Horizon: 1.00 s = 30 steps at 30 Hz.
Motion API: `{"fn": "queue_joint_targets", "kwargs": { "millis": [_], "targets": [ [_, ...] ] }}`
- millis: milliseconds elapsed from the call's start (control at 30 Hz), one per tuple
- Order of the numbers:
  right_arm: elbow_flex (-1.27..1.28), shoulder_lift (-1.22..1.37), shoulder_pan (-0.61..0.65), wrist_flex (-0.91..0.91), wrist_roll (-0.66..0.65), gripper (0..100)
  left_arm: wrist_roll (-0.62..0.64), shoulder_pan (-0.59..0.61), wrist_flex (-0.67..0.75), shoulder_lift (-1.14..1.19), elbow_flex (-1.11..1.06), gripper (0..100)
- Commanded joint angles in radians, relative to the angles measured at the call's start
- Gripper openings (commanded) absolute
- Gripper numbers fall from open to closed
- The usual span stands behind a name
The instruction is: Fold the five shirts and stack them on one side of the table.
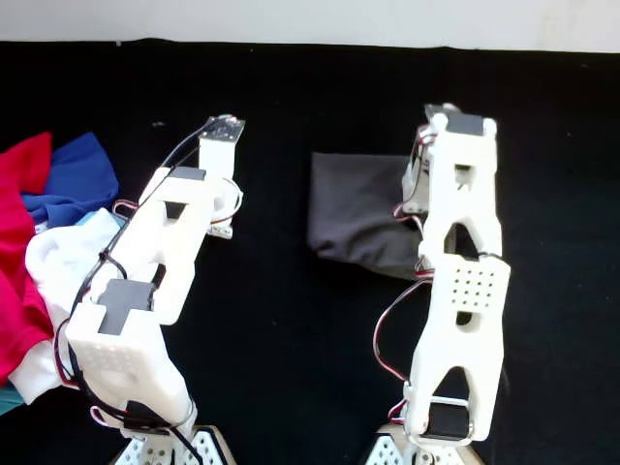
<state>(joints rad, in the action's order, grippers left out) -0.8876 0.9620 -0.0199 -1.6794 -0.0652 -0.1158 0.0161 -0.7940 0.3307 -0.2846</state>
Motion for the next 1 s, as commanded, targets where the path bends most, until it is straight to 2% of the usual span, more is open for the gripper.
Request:
{"fn": "queue_joint_targets", "kwargs": {
  "millis": [0, 67, 167, 200, 267, 367, 600, 800, 967],
  "targets": [
    [0.001, 0.018, 0.016, 0.033, 0.003, 35.5, -0.006, 0.005, 0.003, 0.004, 0.025, 1],
    [0.001, 0.025, 0.016, 0.033, 0.002, 28.6, -0.006, 0.005, 0.003, 0.004, 0.025, 1],
    [0.001, 0.025, 0.002, 0.033, 0.002, 4.9, -0.006, 0.005, 0.003, 0.004, 0.025, 1],
    [0.001, 0.024, -0.007, 0.035, 0.002, 0.0, -0.006, 0.005, 0.003, 0.004, 0.025, 1],
    [0.001, 0.018, -0.036, 0.033, 0.002, 3.9, -0.006, 0.005, 0.003, 0.004, 0.025, 1],
    [-0.013, 0.016, -0.102, 0.041, -0.020, 0.5, -0.006, 0.005, 0.003, 0.004, 0.025, 1],
    [-0.237, 0.027, -0.317, 0.088, -0.219, 0.6, -0.006, 0.005, 0.003, 0.004, 0.025, 1],
    [-0.308, 0.027, -0.453, 0.320, -0.305, 0.6, -0.006, 0.005, 0.003, 0.004, 0.025, 1],
    [-0.298, 0.065, -0.493, 0.572, -0.336, 0.6, -0.006, 0.005, 0.003, 0.004, 0.025, 1]
  ]
}}
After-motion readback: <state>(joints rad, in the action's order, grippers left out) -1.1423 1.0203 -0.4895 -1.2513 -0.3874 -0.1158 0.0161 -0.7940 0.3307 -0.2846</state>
